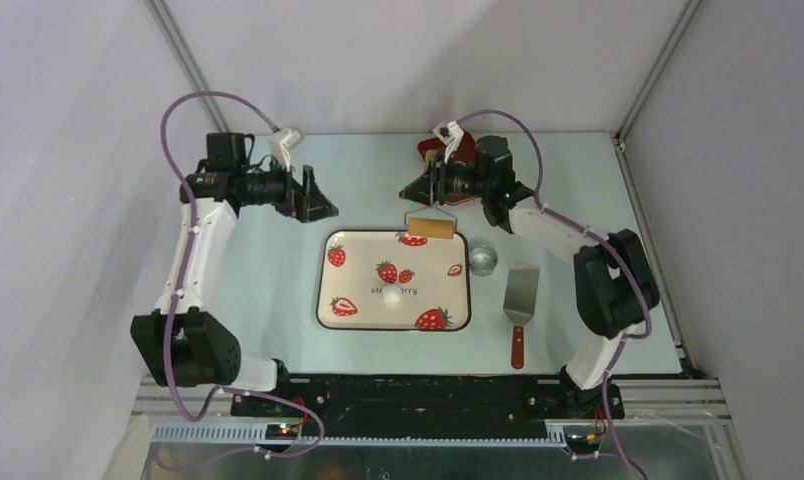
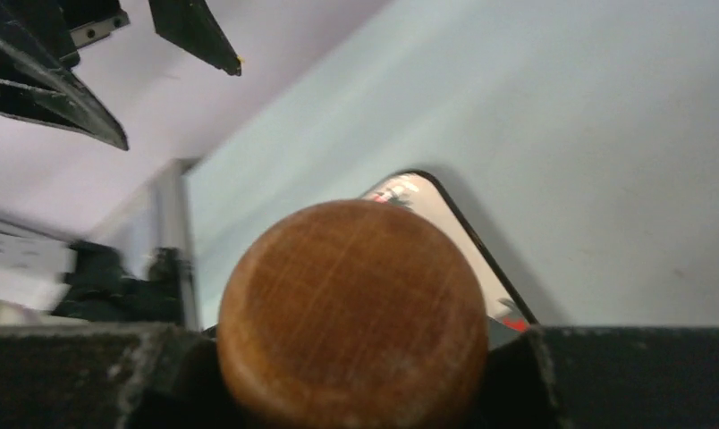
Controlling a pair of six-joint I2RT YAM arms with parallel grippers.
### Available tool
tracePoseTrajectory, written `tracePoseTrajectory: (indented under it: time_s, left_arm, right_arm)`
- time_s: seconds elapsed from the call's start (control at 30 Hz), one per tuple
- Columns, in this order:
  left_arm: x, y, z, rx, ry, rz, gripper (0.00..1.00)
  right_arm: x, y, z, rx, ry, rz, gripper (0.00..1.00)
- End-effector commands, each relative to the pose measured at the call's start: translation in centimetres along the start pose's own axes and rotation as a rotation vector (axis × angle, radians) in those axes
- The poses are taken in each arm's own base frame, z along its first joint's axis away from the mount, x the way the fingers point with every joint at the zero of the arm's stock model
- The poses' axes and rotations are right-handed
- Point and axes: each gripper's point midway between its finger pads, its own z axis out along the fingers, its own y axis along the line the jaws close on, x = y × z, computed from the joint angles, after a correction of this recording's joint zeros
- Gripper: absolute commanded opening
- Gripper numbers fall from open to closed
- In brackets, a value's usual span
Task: Roll out the dumpling wrappers from the dough
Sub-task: Flatten out the dough on the work surface.
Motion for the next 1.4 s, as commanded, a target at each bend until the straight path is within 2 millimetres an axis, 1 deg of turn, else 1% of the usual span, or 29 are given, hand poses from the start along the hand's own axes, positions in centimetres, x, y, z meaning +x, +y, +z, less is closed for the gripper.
tracePoseTrajectory:
  time_s: [0.0, 0.03, 0.1, 0.13, 0.17, 0.2, 0.23, 0.3, 0.33, 0.37, 0.4, 0.43, 0.47, 0.6, 0.73, 0.83, 0.9, 0.93, 0.97, 1.0, 1.03, 1.07, 1.1, 1.13, 1.17, 1.2, 1.23, 1.27, 1.37]
  left_arm:
    - [4.1, 4.8, 1.1, -0.154, 0.126, 0.036, 1.00]
    - [5.1, 5.6, 1.3, -0.172, 0.150, 0.026, 1.00]
    - [6.7, 7.0, 1.9, -0.201, 0.187, 0.019, 1.00]
    - [7.4, 7.8, 2.1, -0.224, 0.207, 0.006, 1.00]
    - [7.9, 8.3, 2.4, -0.231, 0.213, 0.000, 1.00]
    - [8.5, 8.7, 2.7, -0.239, 0.225, -0.012, 1.00]
    - [9.0, 9.1, 3.0, -0.246, 0.229, -0.017, 1.00]
    - [9.8, 9.8, 3.5, -0.257, 0.246, -0.040, 1.00]
    - [10.3, 10.3, 3.8, -0.267, 0.259, -0.058, 1.00]
    - [10.5, 10.6, 3.9, -0.274, 0.266, -0.065, 1.00]
    - [11.1, 11.1, 4.2, -0.286, 0.282, -0.080, 1.00]
    - [11.4, 11.2, 4.3, -0.289, 0.289, -0.087, 1.00]
    - [11.9, 11.5, 4.5, -0.291, 0.300, -0.095, 1.00]
    - [13.2, 12.0, 4.8, -0.307, 0.324, -0.106, 1.00]
    - [13.8, 12.6, 5.2, -0.338, 0.353, -0.108, 1.00]
    - [14.6, 13.2, 5.5, -0.372, 0.385, -0.110, 1.00]
    - [15.0, 13.1, 6.1, -0.376, 0.409, -0.091, 1.00]
    - [15.1, 12.9, 6.5, -0.371, 0.420, -0.083, 1.00]
    - [15.4, 13.0, 6.6, -0.376, 0.432, -0.084, 1.00]
    - [15.7, 13.0, 6.8, -0.374, 0.443, -0.085, 1.00]
    - [15.8, 13.0, 6.9, -0.376, 0.448, -0.085, 0.99]
    - [16.1, 13.0, 7.1, -0.372, 0.456, -0.089, 0.98]
    - [16.3, 13.0, 7.1, -0.369, 0.459, -0.091, 0.98]
    - [16.5, 13.1, 7.2, -0.366, 0.466, -0.095, 0.97]
    - [16.7, 13.1, 7.3, -0.364, 0.468, -0.098, 0.97]
    - [16.8, 13.1, 7.3, -0.364, 0.468, -0.099, 0.96]
    - [16.9, 13.1, 7.4, -0.363, 0.469, -0.100, 0.96]
    - [17.0, 13.1, 7.4, -0.362, 0.469, -0.101, 0.96]
    - [17.3, 13.0, 7.5, -0.358, 0.472, -0.105, 0.95]
  right_arm:
    - [2.3, -0.4, -1.6, 0.295, 0.078, -0.286, 0.00]
    - [2.8, 0.0, -1.7, 0.363, 0.056, -0.310, 0.00]
    - [3.6, 0.9, -1.5, 0.431, 0.049, -0.363, 0.00]
    - [4.3, 1.8, -0.9, 0.440, 0.051, -0.389, 0.00]
    - [4.3, 1.4, -1.4, 0.504, 0.027, -0.405, 0.00]
    - [4.9, 2.1, -0.9, 0.500, 0.025, -0.415, 0.00]
    - [5.1, 2.1, -0.9, 0.514, -0.001, -0.411, 0.00]
    - [6.1, 2.5, -0.2, 0.491, -0.026, -0.382, 0.00]
    - [6.6, 2.8, 0.3, 0.476, -0.026, -0.377, 0.00]
    - [7.0, 2.6, 0.9, 0.469, -0.037, -0.366, 0.00]
    - [7.4, 3.0, 1.5, 0.453, -0.040, -0.365, 0.00]
    - [7.6, 2.9, 2.1, 0.454, -0.054, -0.367, 0.00]
    - [7.9, 3.3, 2.8, 0.440, -0.060, -0.373, 0.00]
    - [8.5, 4.8, 3.9, 0.396, -0.070, -0.378, 0.00]
    - [8.2, 5.6, 4.3, 0.366, -0.093, -0.366, 0.00]
    - [7.9, 5.7, 4.7, 0.360, -0.102, -0.360, 0.00]
    - [7.8, 5.7, 4.9, 0.366, -0.108, -0.338, 0.00]
    - [7.6, 5.2, 4.9, 0.403, -0.122, -0.319, 0.00]
    - [7.6, 4.2, 4.6, 0.490, -0.138, -0.316, 0.00]
    - [7.3, 4.0, 4.6, 0.539, -0.155, -0.337, 0.00]
    - [6.8, 3.3, 4.2, 0.655, -0.212, -0.356, 0.00]
    - [6.4, 3.1, 3.9, 0.716, -0.239, -0.407, 0.00]
    - [5.4, 3.3, 3.5, 0.829, -0.360, -0.418, 0.00]
    - [5.3, 4.5, 3.5, 0.869, -0.379, -0.517, 0.00]
    - [4.1, 4.9, 3.1, 0.921, -0.514, -0.521, 0.00]
    - [4.1, 6.0, 3.1, 0.936, -0.521, -0.617, 0.00]
    - [3.8, 6.3, 2.9, 0.944, -0.586, -0.612, 0.00]
    - [4.2, 7.0, 3.0, 0.941, -0.577, -0.633, 0.00]
    - [4.5, 7.5, 2.9, 0.938, -0.551, -0.600, 0.00]
